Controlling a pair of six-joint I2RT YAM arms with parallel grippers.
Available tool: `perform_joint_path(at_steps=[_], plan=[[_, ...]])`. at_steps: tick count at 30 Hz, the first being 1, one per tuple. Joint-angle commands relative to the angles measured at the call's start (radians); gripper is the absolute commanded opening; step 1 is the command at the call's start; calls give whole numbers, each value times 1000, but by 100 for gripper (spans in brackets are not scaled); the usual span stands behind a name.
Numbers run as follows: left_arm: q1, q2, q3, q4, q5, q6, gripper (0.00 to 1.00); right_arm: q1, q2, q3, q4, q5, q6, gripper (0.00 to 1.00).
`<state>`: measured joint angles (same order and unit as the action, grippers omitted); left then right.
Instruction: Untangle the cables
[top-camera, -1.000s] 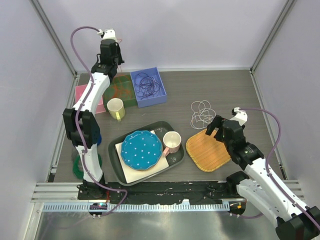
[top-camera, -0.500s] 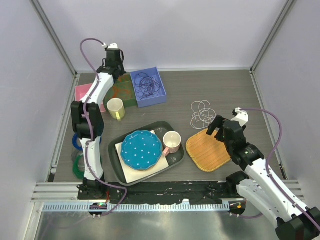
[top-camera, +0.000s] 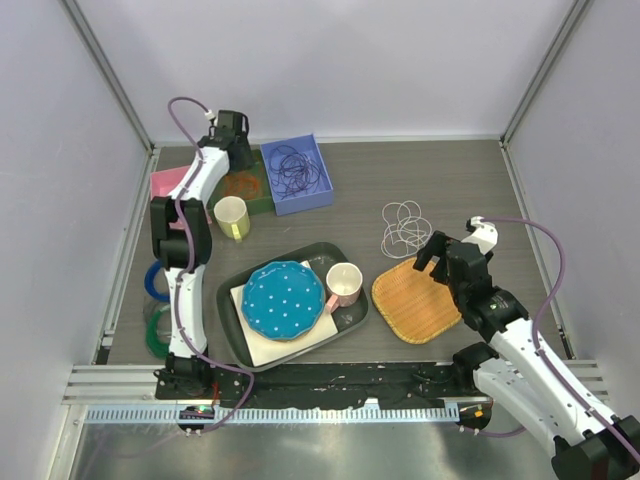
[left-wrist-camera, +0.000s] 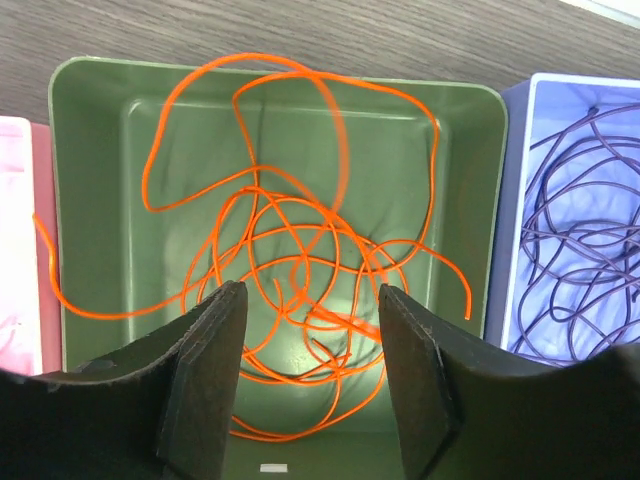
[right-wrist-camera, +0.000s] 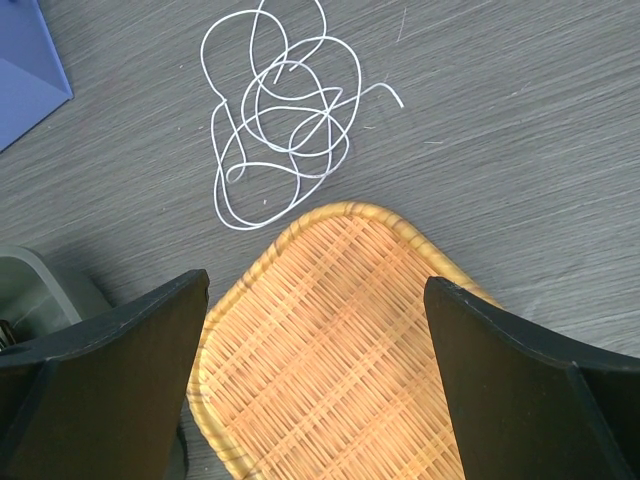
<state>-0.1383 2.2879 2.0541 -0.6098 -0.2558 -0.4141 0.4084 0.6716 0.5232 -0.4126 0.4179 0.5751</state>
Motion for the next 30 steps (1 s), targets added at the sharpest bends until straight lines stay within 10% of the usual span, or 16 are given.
perform_joint_path(at_steps=[1,9,18,30], plan=[[8,-102,-26,19,38,-6,61,3,-26,-2,34,25,12,95],[0,-295,-149,47,105,-37,100,3,-9,9,38,-25,-17,95],[-173,-732,-362,59,95,-28,100,3,91,29,61,-74,-47,96],[-353,-1199,-1124,212,16,-146,100,3,288,213,77,-111,8,95]])
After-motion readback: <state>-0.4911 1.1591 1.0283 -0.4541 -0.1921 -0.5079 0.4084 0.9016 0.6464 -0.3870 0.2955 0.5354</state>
